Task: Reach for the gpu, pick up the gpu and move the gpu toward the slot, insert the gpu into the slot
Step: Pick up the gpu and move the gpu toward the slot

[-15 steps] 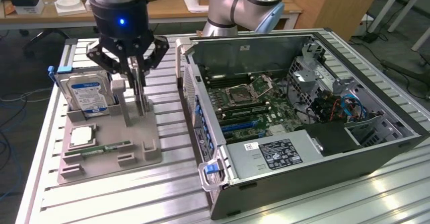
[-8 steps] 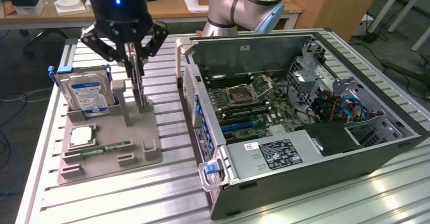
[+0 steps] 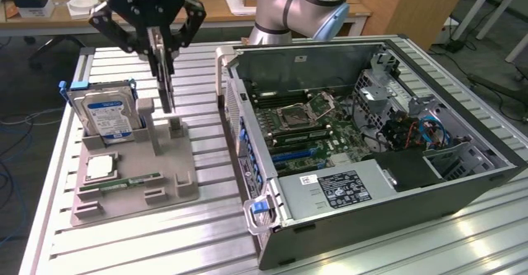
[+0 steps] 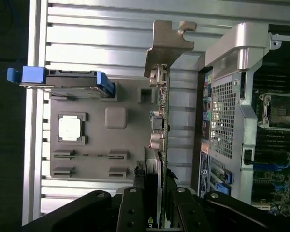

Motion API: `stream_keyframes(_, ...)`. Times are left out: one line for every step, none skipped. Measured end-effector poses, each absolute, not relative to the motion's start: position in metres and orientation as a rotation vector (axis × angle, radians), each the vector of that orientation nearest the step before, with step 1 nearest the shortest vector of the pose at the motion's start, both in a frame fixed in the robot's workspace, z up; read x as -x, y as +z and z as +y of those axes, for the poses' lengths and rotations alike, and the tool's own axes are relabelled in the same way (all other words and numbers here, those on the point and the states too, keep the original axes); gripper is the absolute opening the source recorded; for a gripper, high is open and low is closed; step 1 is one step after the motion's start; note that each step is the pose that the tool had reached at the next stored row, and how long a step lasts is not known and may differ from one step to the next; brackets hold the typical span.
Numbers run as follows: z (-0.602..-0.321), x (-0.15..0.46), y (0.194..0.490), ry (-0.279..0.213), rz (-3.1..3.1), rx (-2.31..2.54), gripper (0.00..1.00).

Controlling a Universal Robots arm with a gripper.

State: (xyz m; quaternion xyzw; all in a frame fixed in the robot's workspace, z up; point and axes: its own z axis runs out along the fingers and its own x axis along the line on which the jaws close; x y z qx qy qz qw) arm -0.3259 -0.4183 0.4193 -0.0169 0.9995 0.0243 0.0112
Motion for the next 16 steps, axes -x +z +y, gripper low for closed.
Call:
stream_keyframes(-0.418, 0.326, 0.424, 0.075, 3.118, 0.053, 0.26)
stream_keyframes(-0.418, 0.326, 0.427, 0.071, 3.118, 0.053, 0.26)
stream_keyframes(-0.418, 0.326, 0.428, 0.055, 3.118, 0.053, 0.26)
stream_keyframes(-0.418, 0.326, 0.428, 0.027, 3.119, 0.053, 0.26)
stream_keyframes(-0.418, 0.326, 0.428, -0.002, 3.119, 0.054, 0.26)
stream_keyframes(-0.418, 0.326, 0.428, -0.023, 3.120, 0.054, 0.26)
stream_keyframes(-0.418, 0.326, 0.429, -0.031, 3.120, 0.054, 0.26)
stream_keyframes(-0.418, 0.326, 0.429, -0.031, 3.120, 0.054, 0.26)
stream_keyframes(-0.418, 0.325, 0.429, -0.031, 3.120, 0.054, 0.26)
stream_keyframes(-0.418, 0.324, 0.429, -0.031, 3.119, 0.054, 0.26)
stream_keyframes(-0.418, 0.323, 0.430, -0.031, 3.120, 0.053, 0.26)
stream_keyframes(-0.418, 0.320, 0.429, -0.031, 3.120, 0.053, 0.26)
stream_keyframes(-0.418, 0.316, 0.429, -0.032, 3.120, 0.053, 0.26)
stream_keyframes(-0.418, 0.312, 0.429, -0.031, 3.120, 0.053, 0.26)
stream_keyframes(-0.418, 0.307, 0.429, -0.031, 3.120, 0.053, 0.26)
stream_keyframes(-0.418, 0.303, 0.429, -0.031, 3.120, 0.053, 0.26)
